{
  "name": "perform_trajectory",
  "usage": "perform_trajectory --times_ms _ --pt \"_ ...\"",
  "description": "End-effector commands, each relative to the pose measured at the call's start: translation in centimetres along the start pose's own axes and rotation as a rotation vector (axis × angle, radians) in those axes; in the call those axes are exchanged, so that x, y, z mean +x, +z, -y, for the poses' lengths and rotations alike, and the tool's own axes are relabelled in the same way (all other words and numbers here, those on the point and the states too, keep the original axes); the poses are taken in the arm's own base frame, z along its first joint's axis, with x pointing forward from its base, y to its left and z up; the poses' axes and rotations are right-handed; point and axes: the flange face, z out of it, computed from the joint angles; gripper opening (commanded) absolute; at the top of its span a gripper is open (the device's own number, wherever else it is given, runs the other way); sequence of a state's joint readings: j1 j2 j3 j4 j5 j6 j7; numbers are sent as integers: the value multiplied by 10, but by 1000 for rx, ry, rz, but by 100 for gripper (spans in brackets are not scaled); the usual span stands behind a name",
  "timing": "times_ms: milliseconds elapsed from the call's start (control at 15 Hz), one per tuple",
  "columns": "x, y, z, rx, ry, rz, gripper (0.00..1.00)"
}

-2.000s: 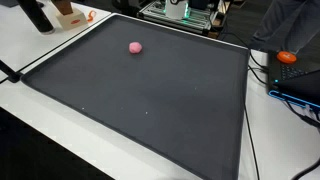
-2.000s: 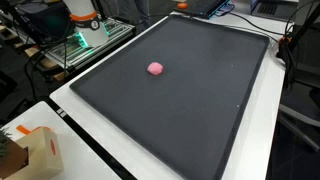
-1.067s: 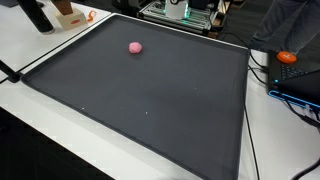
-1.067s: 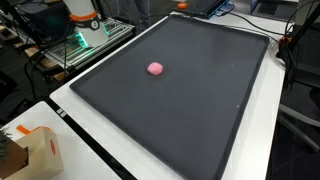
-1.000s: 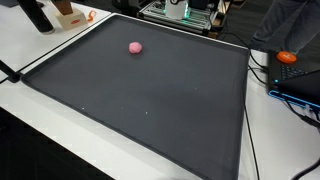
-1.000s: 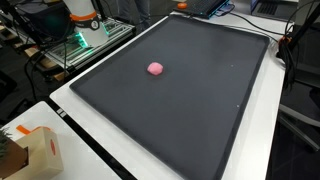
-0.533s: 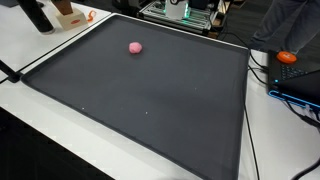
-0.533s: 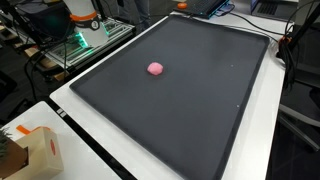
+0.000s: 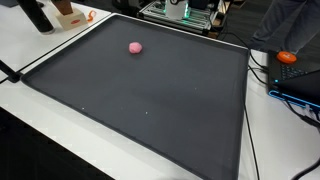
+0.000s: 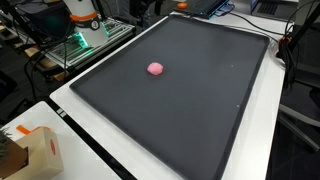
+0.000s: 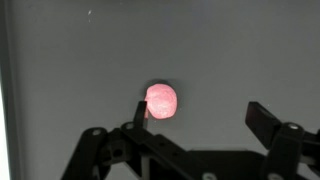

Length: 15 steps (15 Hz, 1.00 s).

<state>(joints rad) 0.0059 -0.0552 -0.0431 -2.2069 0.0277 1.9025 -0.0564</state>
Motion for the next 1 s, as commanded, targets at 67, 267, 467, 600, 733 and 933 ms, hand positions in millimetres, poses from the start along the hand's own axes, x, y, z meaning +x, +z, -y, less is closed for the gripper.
perform_trajectory --times_ms 67,267,467,600,733,933 --pt "40 29 14 5 -29 16 100" --pt "62 53 23 -19 -50 44 100" --pt "75 78 39 -45 -121 99 100" --pt "80 95 53 -72 -195 135 100" --pt "84 108 65 -103 -278 160 100" --pt "83 124 87 -162 -434 176 100"
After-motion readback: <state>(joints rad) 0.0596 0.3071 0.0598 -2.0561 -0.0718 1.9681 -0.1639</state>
